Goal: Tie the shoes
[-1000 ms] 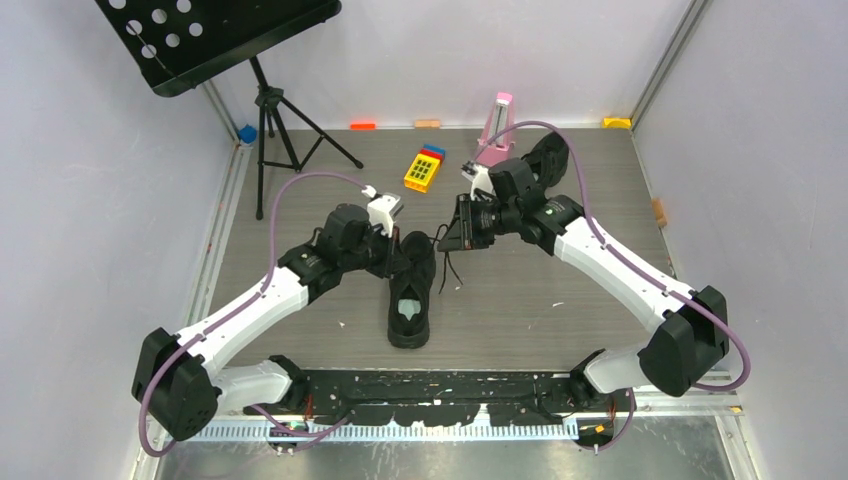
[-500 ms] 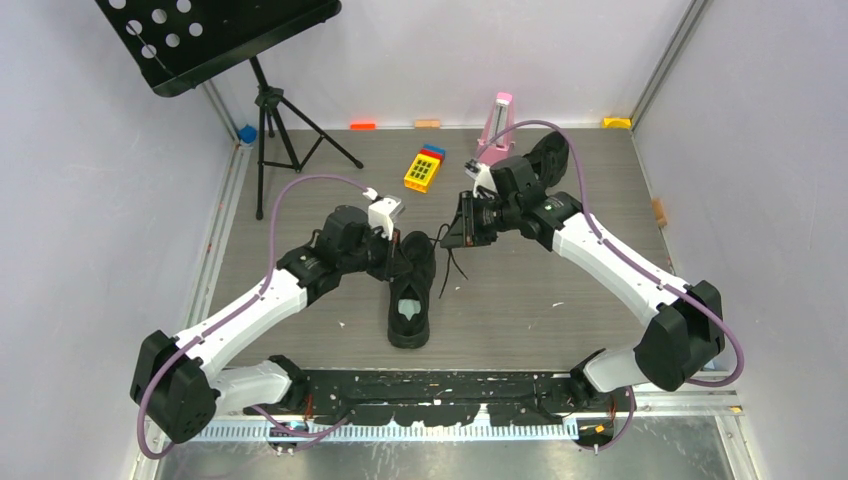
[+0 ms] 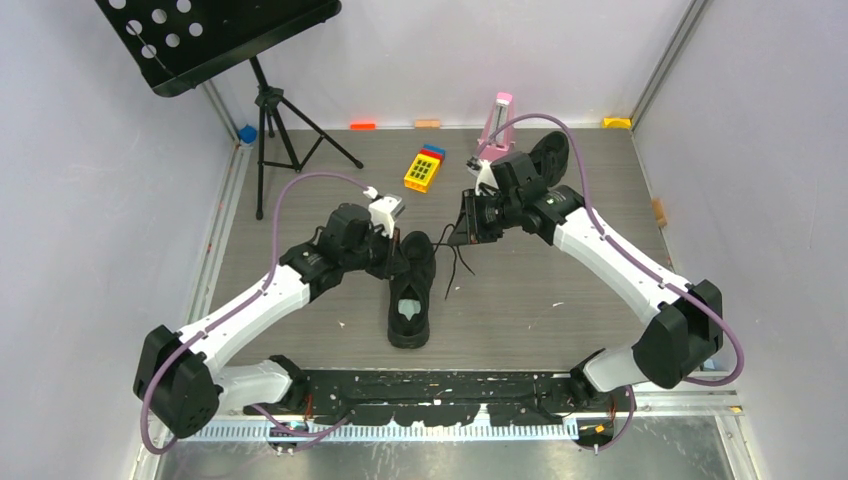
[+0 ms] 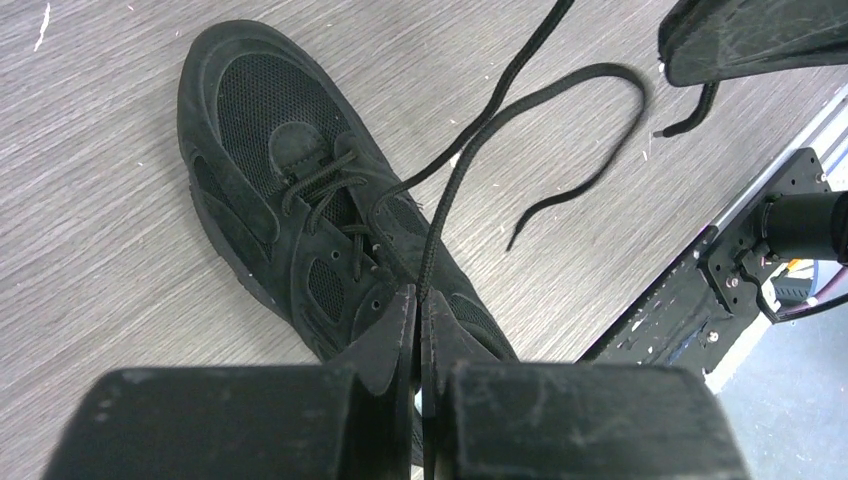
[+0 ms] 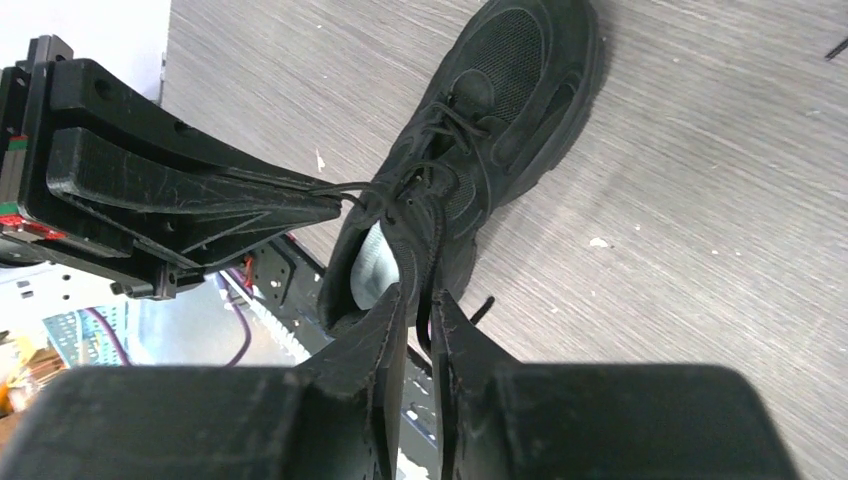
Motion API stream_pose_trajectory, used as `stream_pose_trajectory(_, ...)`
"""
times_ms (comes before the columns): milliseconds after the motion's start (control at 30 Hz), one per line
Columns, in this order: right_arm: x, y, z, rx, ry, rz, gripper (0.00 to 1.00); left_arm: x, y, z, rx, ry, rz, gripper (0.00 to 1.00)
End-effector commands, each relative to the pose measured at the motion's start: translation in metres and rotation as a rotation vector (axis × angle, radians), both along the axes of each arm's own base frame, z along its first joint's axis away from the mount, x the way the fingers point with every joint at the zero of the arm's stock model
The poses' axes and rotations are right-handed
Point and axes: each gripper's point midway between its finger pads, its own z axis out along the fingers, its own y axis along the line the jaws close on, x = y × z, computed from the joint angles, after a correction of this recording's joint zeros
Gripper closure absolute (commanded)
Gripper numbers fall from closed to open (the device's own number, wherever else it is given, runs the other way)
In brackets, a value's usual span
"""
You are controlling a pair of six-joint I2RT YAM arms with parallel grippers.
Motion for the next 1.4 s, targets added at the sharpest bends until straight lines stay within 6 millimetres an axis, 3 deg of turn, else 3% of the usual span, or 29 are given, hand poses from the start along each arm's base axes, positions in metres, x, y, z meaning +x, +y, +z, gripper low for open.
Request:
stream_pose_trajectory(0, 0.008, -0.008, 0.008, -0.058, -0.055, 0.0, 0.79, 0.01, -0.004, 0.013, -0.002, -0.034, -0.001, 1.0)
stream_pose_trajectory(167, 0.009, -0.007, 0.002, -0.065, -0.04, 0.006, 0.84, 0.014, -0.008, 0.01, -0.002, -0.023, -0.003, 1.0)
stream_pose_trajectory(233, 0.007, -0.005, 0.0, -0.059, -0.027, 0.015, 0.99, 0.016, -0.009, 0.012, -0.005, -0.026, -0.001, 1.0)
stream_pose_trajectory(333, 0.003, 0.002, -0.002, -0.015, 0.001, 0.024, 1.0, 0.018, -0.011, 0.012, -0.006, -0.026, 0.0, 1.0)
stream_pose_trajectory(533, -0.013, 0.037, 0.004, 0.145, 0.038, 0.068, 0.98, 0.022, -0.013, 0.011, 0.0, -0.017, 0.01, 1.0)
stream_pose_trajectory(767, -0.031, 0.081, -0.025, 0.17, 0.114, 0.123, 0.98, 0.025, -0.006, 0.016, 0.009, 0.026, 0.084, 1.0)
stream_pose_trajectory(933, -0.025, 0.1, -0.03, 0.234, 0.13, 0.1, 0.98, 0.023, -0.005, 0.016, 0.002, 0.058, 0.095, 1.0)
stream_pose_trajectory(1367, 0.003, 0.111, -0.061, 0.291, 0.101, -0.034, 1.0, 0.016, -0.003, 0.024, -0.046, 0.101, 0.095, 1.0)
